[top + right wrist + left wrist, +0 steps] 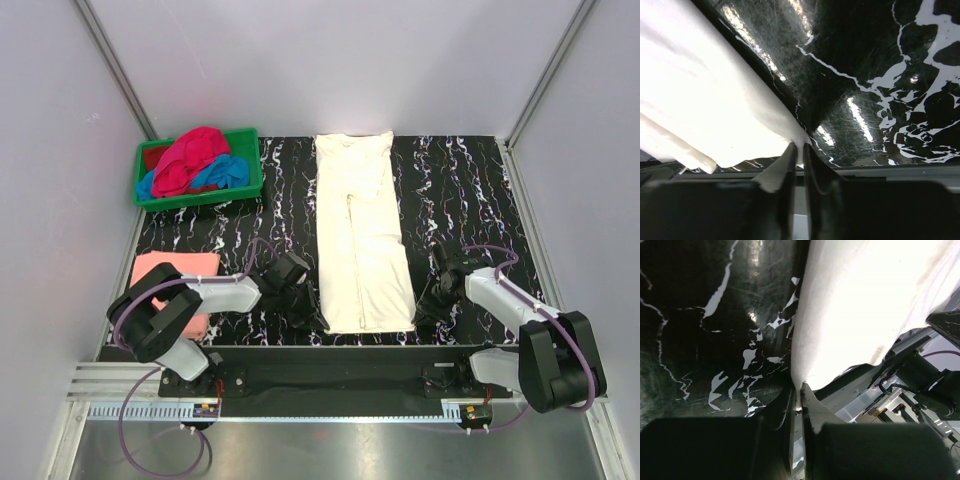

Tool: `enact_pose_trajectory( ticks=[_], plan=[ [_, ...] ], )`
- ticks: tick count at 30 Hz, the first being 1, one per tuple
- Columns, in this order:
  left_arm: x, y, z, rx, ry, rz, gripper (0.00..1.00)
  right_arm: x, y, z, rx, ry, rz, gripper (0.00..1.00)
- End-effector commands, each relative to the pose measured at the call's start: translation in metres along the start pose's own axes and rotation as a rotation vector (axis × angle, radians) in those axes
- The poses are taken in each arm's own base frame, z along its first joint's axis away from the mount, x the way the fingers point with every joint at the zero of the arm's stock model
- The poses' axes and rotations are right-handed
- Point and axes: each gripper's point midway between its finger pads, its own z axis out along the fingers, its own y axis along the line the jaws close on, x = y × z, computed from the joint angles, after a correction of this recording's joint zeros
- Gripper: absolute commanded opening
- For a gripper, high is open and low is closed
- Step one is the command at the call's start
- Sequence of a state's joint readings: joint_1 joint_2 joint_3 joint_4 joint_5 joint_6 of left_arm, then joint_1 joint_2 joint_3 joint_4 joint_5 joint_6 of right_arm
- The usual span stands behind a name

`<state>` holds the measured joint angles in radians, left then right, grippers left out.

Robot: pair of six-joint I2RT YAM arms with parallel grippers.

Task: Fold and stack the t-shirts
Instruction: Fold the tshirt

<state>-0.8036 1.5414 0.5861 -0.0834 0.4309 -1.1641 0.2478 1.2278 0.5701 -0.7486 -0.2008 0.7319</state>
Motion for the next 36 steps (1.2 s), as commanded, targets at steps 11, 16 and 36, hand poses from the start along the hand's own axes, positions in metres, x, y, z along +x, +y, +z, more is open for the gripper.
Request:
enact_pose_trajectory(
  ticks=[11, 16, 36],
  plan=[
    [-0.002, 0.003, -0.017, -0.056, -0.046, 0.087, 0.0, 0.015, 0.012, -0.011, -0.061, 0.009, -0.01, 0.0],
    [0.012, 0.001, -0.023, -0.035, -0.026, 0.088, 0.0, 0.038, 0.019, -0.018, -0.081, 0.043, -0.024, 0.0],
    [-0.164, -0.105, -0.089, 0.119, -0.241, 0.072, 0.0, -0.122, 0.132, -0.063, -0.203, -0.115, -0.158, 0.0]
  ],
)
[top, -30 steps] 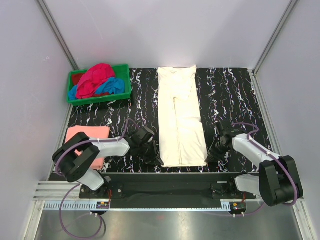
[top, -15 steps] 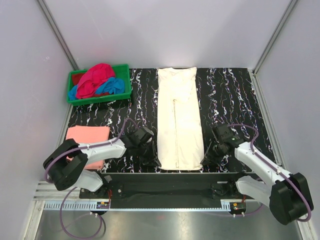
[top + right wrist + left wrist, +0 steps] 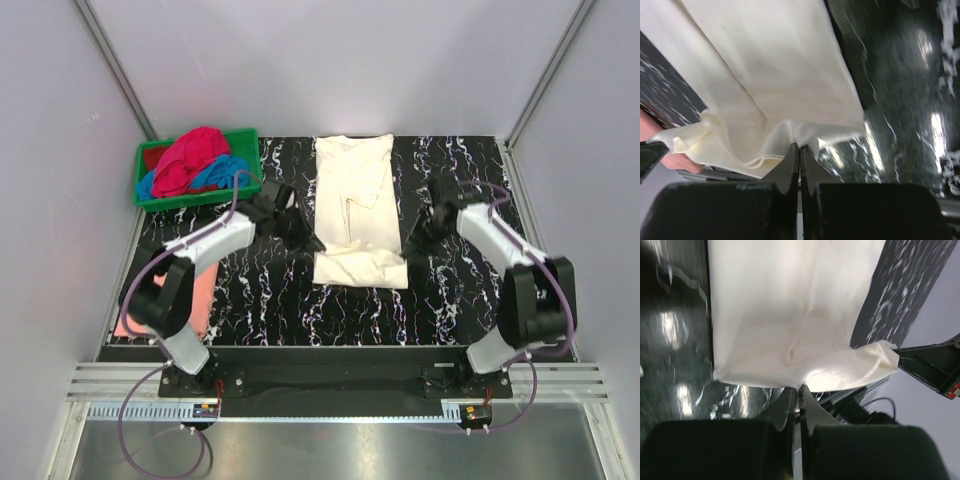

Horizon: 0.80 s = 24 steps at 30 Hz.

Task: Fold and stack the t-shirts
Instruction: Fold the tshirt

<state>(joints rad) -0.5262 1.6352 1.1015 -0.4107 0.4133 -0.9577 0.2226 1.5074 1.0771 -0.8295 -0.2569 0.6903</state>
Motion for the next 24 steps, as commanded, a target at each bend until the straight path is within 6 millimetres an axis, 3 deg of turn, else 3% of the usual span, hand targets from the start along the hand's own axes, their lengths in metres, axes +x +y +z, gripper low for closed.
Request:
enact_pose_trajectory(
  ticks=[1, 4, 8, 11, 18, 24],
  plan=[
    [-0.041, -0.024, -0.001, 0.061, -0.003, 0.034, 0.0, -0.057, 0.041, 0.0, -0.079, -0.041, -0.114, 0.0],
    [-0.072, -0.02, 0.007, 0.055, -0.019, -0.006, 0.0, -0.094, 0.057, 0.007, -0.066, -0.058, -0.151, 0.0],
    [-0.115, -0.033, 0.01, 0.098, -0.056, -0.028, 0.0, -0.127, 0.07, 0.017, -0.079, -0.05, -0.142, 0.0],
    [-0.129, -0.03, 0.023, 0.102, -0.036, -0.063, 0.0, -0.142, 0.079, 0.026, -0.093, -0.036, -0.142, 0.0],
    [-0.162, -0.039, 0.032, 0.141, -0.06, -0.085, 0.0, -0.172, 0.088, 0.043, -0.133, -0.039, -0.135, 0.0],
    [-0.176, -0.037, 0.045, 0.156, -0.058, -0.116, 0.0, -0.194, 0.096, 0.047, -0.157, -0.046, -0.128, 0.0]
  ],
)
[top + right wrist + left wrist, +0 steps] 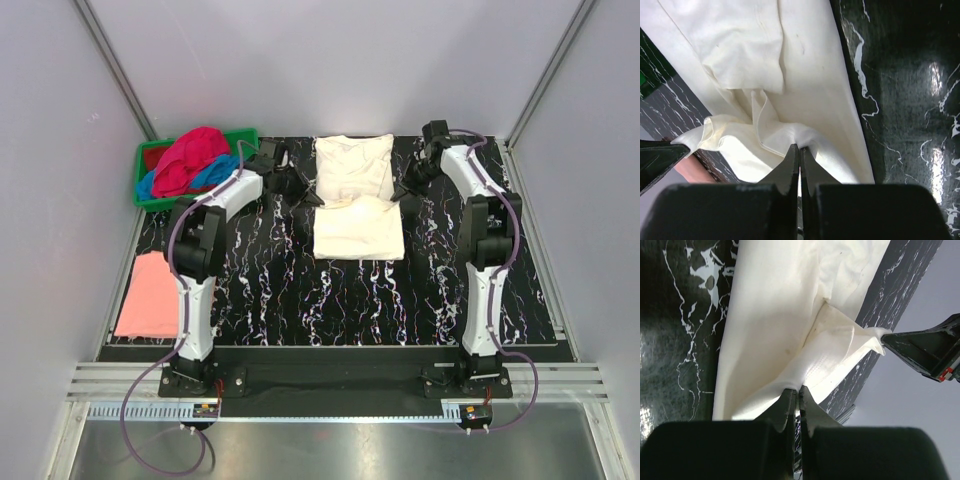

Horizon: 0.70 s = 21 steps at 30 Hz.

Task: Fold and stack the t-shirts
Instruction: Fold the tshirt

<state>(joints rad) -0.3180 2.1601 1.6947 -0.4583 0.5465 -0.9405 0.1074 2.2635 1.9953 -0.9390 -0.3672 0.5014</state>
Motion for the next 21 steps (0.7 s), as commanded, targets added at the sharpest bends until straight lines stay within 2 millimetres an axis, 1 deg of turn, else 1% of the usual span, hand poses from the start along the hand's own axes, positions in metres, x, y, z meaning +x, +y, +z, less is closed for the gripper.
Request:
enact_pose_trajectory(
  ticks=[1, 4, 9, 13, 17, 21],
  plan=[
    [-0.015, -0.024, -0.003, 0.08, -0.009, 0.004, 0.0, -0.017, 0.014, -0.01, -0.056, -0.02, -0.028, 0.0],
    [-0.018, -0.02, 0.002, 0.075, -0.007, -0.012, 0.0, -0.022, 0.013, -0.004, -0.068, -0.011, -0.026, 0.0],
    [-0.024, -0.015, 0.009, 0.079, -0.008, -0.036, 0.0, -0.023, 0.007, 0.01, -0.075, 0.019, -0.02, 0.0],
    [-0.03, -0.013, 0.011, 0.081, -0.019, -0.048, 0.0, -0.023, 0.006, 0.016, -0.088, 0.03, -0.027, 0.0],
    [-0.033, -0.014, 0.013, 0.082, -0.025, -0.054, 0.0, -0.028, 0.008, 0.018, -0.106, 0.023, -0.03, 0.0],
    [-0.035, -0.01, 0.013, 0.071, -0.036, -0.06, 0.0, -0.034, 0.012, 0.02, -0.122, 0.02, -0.025, 0.01]
  ],
)
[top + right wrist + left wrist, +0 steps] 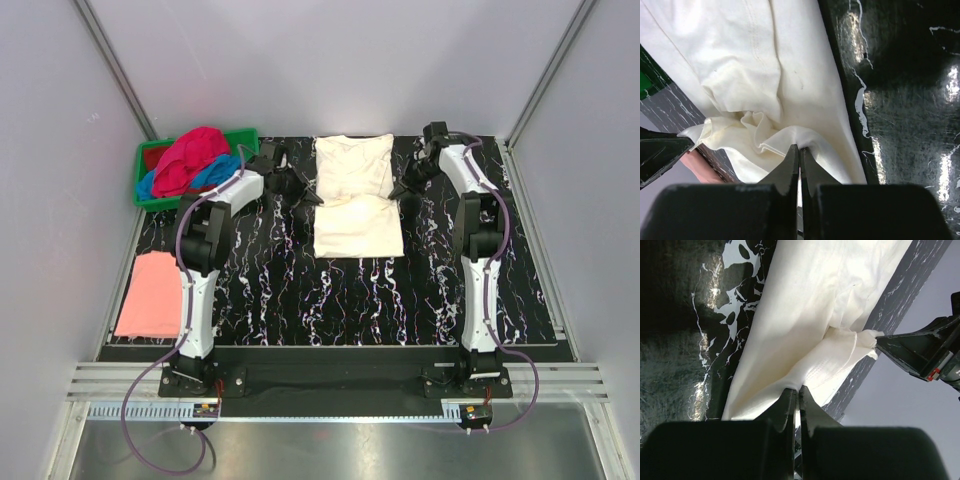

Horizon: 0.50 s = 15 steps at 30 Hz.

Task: Fold and stack the t-shirts
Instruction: Fold the tshirt

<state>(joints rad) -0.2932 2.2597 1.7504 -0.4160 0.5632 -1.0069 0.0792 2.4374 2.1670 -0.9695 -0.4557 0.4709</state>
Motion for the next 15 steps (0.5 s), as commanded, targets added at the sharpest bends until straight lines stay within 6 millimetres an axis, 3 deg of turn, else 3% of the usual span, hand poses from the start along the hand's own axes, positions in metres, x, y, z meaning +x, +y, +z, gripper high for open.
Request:
enact_pose_trajectory(
  ticks=[1, 3, 6, 8, 9, 12, 13, 15],
  plan=[
    [-0.013, -0.023, -0.008, 0.062, -0.031, 0.022, 0.0, -0.017, 0.018, -0.011, -0.067, -0.04, -0.031, 0.04],
    [-0.014, -0.02, -0.007, 0.058, -0.029, 0.017, 0.07, -0.021, 0.018, -0.01, -0.078, -0.043, -0.023, 0.08],
    [-0.02, -0.02, -0.012, 0.023, -0.063, 0.052, 0.37, -0.026, 0.017, -0.015, -0.072, -0.049, -0.032, 0.28],
    [-0.024, -0.028, -0.029, -0.007, -0.101, 0.131, 0.45, -0.031, 0.009, -0.023, -0.029, -0.068, -0.048, 0.4],
    [-0.028, -0.03, -0.037, -0.032, -0.141, 0.165, 0.49, -0.031, 0.005, -0.036, -0.001, -0.074, -0.072, 0.43],
    [-0.022, -0.039, -0.066, -0.074, -0.203, 0.267, 0.52, -0.026, -0.007, -0.063, 0.11, -0.112, -0.12, 0.47],
    [-0.013, -0.052, -0.08, -0.056, -0.222, 0.314, 0.53, -0.023, -0.009, -0.068, 0.119, -0.116, -0.14, 0.47],
    [0.005, -0.047, -0.081, -0.067, -0.204, 0.342, 0.53, -0.006, -0.008, -0.084, 0.119, -0.119, -0.167, 0.49]
  ],
)
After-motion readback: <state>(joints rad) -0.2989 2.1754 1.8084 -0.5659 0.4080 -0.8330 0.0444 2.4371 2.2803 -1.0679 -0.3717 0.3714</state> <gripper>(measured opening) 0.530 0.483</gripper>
